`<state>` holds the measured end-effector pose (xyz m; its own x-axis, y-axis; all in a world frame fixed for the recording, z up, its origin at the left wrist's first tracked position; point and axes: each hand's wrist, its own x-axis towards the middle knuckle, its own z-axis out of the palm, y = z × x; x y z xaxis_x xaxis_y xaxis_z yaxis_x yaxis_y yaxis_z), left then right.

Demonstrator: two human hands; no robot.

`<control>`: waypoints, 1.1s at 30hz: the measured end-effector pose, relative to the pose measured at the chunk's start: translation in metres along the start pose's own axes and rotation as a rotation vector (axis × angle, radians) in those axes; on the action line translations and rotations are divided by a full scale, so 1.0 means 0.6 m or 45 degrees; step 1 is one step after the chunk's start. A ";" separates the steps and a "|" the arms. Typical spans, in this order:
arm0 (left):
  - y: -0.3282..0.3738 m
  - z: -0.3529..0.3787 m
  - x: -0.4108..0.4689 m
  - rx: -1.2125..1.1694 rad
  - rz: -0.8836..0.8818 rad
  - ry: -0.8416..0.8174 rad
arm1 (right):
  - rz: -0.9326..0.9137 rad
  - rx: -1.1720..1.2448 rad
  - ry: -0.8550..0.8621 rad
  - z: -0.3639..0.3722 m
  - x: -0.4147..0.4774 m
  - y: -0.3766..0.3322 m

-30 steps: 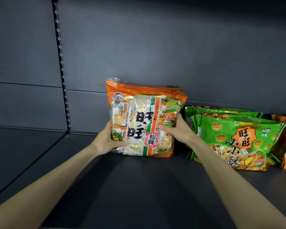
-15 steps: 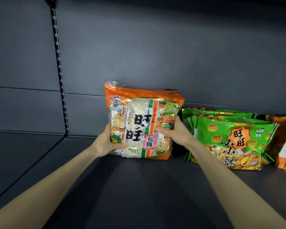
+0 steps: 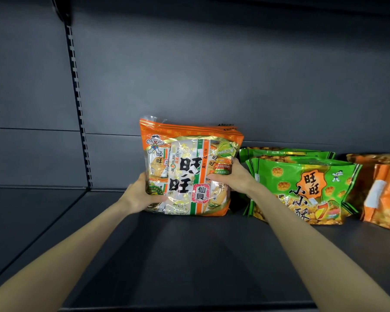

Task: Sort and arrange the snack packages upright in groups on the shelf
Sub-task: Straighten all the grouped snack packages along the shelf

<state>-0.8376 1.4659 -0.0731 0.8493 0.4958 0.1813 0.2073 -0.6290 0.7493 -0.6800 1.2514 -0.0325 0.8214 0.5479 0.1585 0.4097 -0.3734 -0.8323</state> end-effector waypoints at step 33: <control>0.127 -0.056 -0.069 0.971 0.185 0.209 | -0.184 -0.585 0.160 -0.077 -0.108 -0.104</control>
